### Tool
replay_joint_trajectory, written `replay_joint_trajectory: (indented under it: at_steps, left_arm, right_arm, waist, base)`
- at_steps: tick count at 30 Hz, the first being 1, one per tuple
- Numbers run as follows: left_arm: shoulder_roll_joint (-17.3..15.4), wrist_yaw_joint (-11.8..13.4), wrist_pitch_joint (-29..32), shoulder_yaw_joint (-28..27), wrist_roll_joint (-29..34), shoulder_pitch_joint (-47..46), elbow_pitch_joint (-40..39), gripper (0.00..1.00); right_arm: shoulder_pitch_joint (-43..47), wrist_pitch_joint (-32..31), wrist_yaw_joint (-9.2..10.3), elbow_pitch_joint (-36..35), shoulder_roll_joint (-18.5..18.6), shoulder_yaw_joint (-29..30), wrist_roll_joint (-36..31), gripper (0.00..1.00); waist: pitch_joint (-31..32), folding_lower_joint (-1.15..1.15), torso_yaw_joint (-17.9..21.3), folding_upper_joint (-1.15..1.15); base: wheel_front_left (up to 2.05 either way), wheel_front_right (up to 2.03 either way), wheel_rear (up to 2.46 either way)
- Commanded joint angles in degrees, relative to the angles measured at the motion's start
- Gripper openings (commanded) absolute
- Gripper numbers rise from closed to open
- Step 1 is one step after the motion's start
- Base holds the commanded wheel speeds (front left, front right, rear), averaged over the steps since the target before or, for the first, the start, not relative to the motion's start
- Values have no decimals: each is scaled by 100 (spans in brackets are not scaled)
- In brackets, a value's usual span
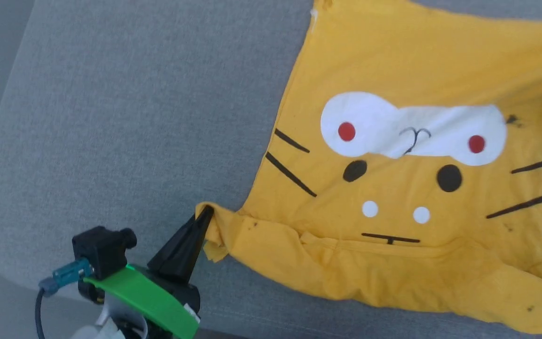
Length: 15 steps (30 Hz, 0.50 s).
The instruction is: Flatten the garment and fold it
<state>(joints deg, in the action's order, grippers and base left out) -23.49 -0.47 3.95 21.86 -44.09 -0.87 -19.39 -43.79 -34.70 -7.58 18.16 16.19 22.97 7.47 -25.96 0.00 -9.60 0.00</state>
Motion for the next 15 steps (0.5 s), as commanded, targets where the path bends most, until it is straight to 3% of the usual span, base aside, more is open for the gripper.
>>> replay_joint_trajectory:
  at_steps: [1, 10, 15]
  left_arm:
    - [-54, 70, -8, -36, 46, 130, -14, 0]
    - [-166, 306, 11, -136, -76, 730, -281, 0]
    - [-231, 373, 24, -180, -107, 911, -427, 0]
  right_arm:
    - [248, 54, 9, -127, 7, 86, 115, 0]
    - [2050, -368, 9, -1567, -172, 854, 798, 0]
    - [3071, -649, 9, -2540, -663, 1439, 1087, 0]
  waist:
    - [876, 0, 694, 0]
    - [1416, 0, 1208, 0]
    - [1493, 0, 1329, 0]
  base:
    - [0, 0, 0]
    - [0, 0, 0]
    - [0, 0, 0]
